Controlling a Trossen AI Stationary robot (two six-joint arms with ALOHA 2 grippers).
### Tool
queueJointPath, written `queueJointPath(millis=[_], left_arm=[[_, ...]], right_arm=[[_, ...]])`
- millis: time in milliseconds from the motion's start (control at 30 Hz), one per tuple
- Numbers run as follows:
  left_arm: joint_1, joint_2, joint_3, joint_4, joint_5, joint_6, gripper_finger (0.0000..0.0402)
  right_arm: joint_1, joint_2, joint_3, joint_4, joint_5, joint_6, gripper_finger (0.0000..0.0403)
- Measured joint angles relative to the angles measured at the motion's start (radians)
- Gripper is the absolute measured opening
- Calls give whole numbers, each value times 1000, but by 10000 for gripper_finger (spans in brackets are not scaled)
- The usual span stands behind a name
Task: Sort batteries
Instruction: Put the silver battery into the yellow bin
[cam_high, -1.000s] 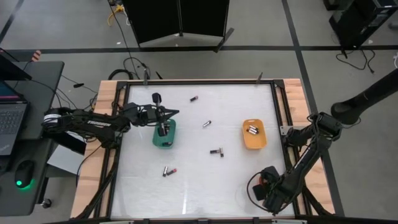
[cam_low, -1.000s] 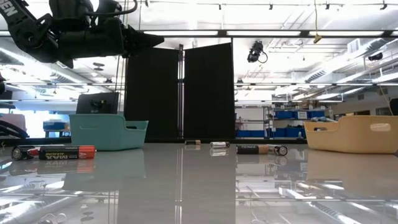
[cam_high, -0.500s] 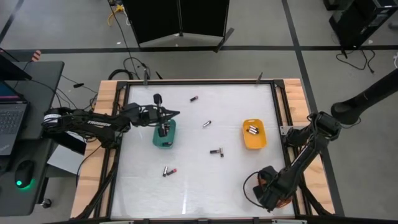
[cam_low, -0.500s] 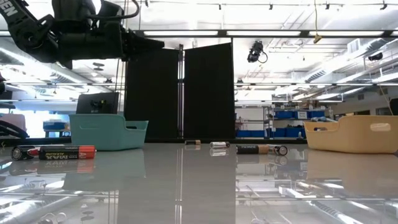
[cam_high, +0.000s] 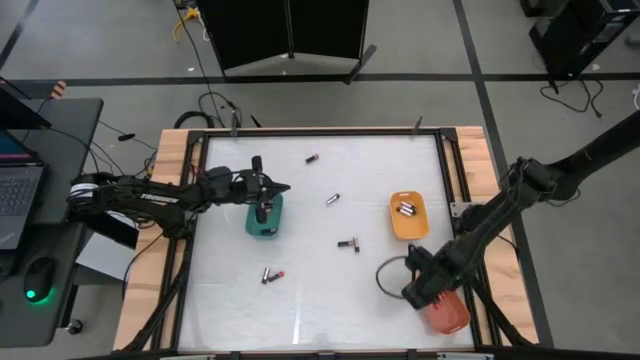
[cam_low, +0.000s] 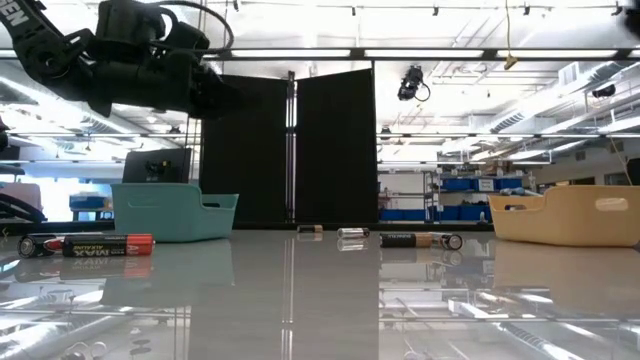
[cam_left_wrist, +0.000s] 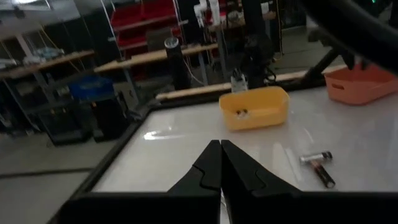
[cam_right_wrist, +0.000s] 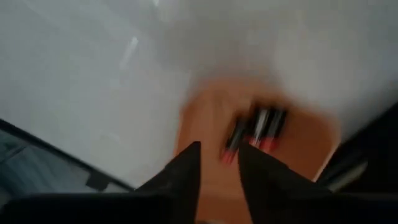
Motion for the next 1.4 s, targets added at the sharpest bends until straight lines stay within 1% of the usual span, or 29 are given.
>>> queueJointPath(millis=[133,200,267,367,500,633,733,833,900,1033,1200,1400], left_arm=[[-2,0,0,-36,0,-28,8],[-2,0,0,-60,0,-29,8],[-2,0,0,-84,-6,-28,8],[-2,0,0,-117,-11,-30,8],[-2,0,0,-127,-11,-38,8],[-2,0,0,-127,-11,-39,8],[-2,0,0,-127,-11,-40,8],[-2,0,0,-127,-11,-53,8],[-2,0,0,-129,-5,-55,8],[-2,0,0,-129,8,-74,8],[-2,0,0,-138,10,-111,8],[-2,0,-1,-199,14,-142,8]], right_arm=[[-113,-69,0,-57,128,-201,52],[-188,-84,0,-68,168,-340,27],[-274,-84,0,-62,189,-507,11],[-414,-59,0,-23,195,-778,8],[-599,-2,0,115,194,-1120,19],[-755,83,0,234,173,-1384,14],[-843,152,0,333,128,-1539,9],[-905,214,0,443,69,-1650,17],[-933,253,15,472,55,-1698,25],[-957,336,83,475,77,-1787,29],[-958,429,184,459,81,-1880,19],[-958,450,261,421,81,-1964,18]])
